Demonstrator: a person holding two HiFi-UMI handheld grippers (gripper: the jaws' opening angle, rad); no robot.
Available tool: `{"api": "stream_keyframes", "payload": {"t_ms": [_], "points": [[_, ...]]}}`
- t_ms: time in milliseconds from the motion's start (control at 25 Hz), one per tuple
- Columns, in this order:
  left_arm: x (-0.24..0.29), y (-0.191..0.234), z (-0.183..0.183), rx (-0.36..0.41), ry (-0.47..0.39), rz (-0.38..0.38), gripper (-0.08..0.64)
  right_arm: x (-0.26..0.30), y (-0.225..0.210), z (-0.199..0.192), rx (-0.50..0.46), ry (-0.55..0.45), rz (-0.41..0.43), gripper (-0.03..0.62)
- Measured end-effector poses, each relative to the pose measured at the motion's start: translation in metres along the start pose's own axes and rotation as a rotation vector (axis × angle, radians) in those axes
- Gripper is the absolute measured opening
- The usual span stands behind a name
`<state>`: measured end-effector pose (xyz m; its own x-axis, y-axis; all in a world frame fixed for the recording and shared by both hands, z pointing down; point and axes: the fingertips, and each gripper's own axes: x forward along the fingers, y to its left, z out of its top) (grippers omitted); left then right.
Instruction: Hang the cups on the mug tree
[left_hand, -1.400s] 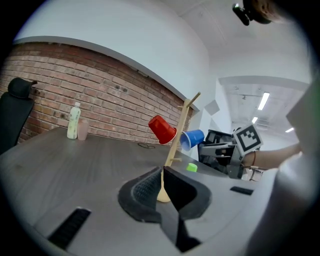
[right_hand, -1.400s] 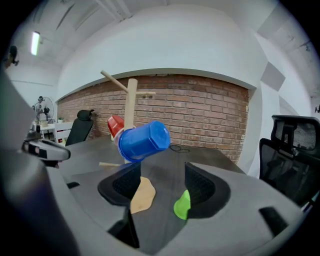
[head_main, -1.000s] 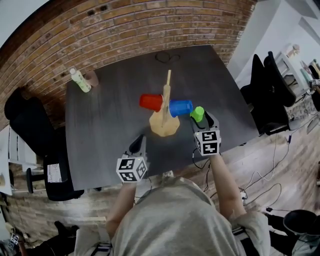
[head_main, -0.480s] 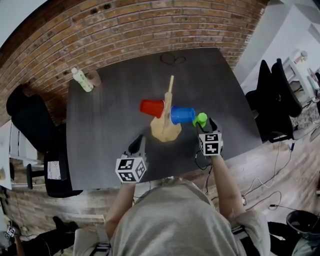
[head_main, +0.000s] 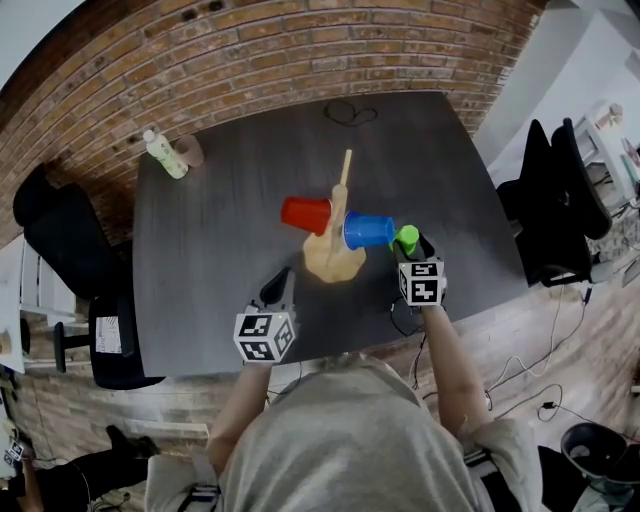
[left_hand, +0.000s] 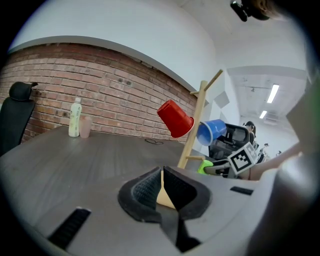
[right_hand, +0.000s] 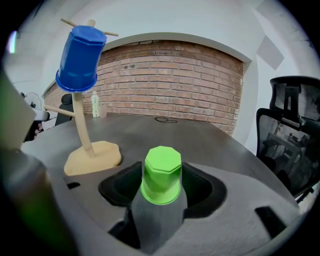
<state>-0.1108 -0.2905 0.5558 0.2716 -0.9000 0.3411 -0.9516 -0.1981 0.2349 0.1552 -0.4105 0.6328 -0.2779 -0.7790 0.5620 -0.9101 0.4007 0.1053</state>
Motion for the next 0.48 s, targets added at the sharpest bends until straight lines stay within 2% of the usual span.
{"api": "stream_keyframes", "payload": {"t_ms": [80, 480], "points": [[-0.001, 0.000, -0.001, 0.001, 0.004, 0.000, 0.015, 0.001, 0.001, 0.000, 0.014, 0.003, 0.003, 0.230], [-0.010, -0.006, -0.004, 0.007, 0.006, -0.010, 0.015, -0.011, 0.006, 0.001, 0.017, -0.009, 0.008, 0.224]]}}
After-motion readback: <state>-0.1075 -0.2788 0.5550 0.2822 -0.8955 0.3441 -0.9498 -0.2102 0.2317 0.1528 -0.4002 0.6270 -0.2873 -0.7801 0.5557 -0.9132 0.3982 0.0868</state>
